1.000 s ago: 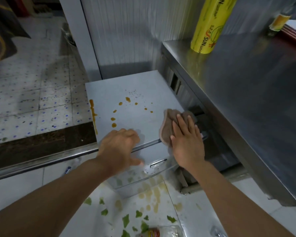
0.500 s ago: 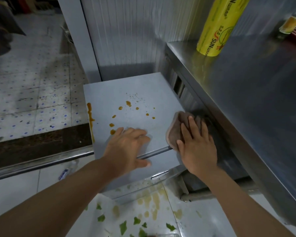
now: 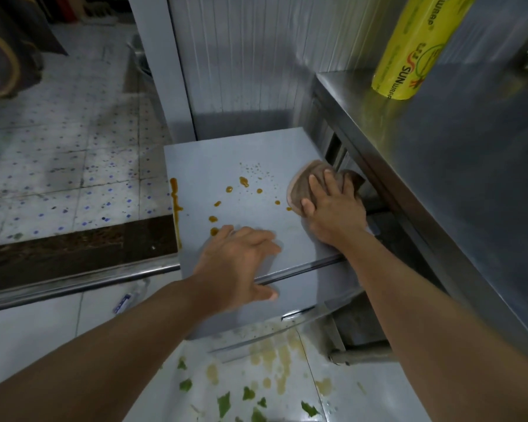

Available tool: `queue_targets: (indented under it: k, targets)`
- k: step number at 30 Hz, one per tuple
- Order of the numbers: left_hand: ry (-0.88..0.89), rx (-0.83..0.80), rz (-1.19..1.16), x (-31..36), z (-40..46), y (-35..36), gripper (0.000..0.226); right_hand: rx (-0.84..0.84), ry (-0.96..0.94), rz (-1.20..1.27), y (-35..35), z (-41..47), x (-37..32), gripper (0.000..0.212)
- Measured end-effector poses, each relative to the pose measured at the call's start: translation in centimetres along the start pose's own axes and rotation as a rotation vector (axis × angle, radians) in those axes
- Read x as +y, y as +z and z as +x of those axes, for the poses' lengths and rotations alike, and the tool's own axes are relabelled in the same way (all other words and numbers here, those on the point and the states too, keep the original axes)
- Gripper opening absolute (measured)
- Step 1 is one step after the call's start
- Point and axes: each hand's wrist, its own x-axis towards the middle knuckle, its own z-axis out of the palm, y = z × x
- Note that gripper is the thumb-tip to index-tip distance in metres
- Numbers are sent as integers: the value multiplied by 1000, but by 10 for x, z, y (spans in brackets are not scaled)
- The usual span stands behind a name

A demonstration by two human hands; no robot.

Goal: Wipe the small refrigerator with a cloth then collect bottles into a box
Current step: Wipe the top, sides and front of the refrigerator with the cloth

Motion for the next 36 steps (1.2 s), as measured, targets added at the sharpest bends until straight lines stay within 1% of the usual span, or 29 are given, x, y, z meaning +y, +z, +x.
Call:
queue_targets:
  k: [2, 5, 8, 10, 11, 13, 16, 18, 20, 23, 25, 27, 29, 33, 36]
  targets:
    - [-49, 64, -32, -4, -21, -2, 64, -23, -42, -14, -2, -7, -12, 62]
    - [-185, 191, 5, -15, -57, -4, 49, -36, -175, 14, 0, -29, -65, 61]
    - [-216, 246, 19, -25, -80, -2, 46, -25, -287, 93, 0, -52, -130, 60]
    - [-210, 252, 9, -28, -86, -3, 46, -15, -355, 121, 1, -62, -146, 59]
    - [-206, 249, 1, -28, -87, -4, 45, -14, -376, 125, 1, -63, -142, 59]
    - [-211, 229, -29, -29, -89, -6, 43, -4, -338, 122, 1, -58, -117, 60]
    - [-206, 206, -80, -35, -94, -4, 37, -6, -91, 78, 1, -43, -74, 62]
    - [-180, 201, -94, -39, -97, -2, 35, -14, 0, 41, 2, -38, -69, 64]
    - [-160, 196, -114, -42, -100, 0, 38, -12, -24, 36, 2, -41, -90, 64]
    - [-136, 187, -138, -52, -113, 3, 42, 15, -175, 43, 6, -58, -141, 64]
    - [-175, 201, -143, -59, -124, 1, 42, 34, -225, 59, 9, -72, -169, 65]
    - [-216, 205, -150, -73, -137, -3, 42, 33, -222, 54, 12, -76, -191, 67]
    - [-221, 209, -141, -86, -146, -5, 41, 27, -215, 21, 12, -64, -205, 67]
    - [-213, 194, -122, -100, -157, -8, 40, -70, -218, 12, 2, -38, -217, 64]
    - [-215, 184, -110, -104, -163, -8, 41, -55, -279, 33, 1, -58, -209, 65]
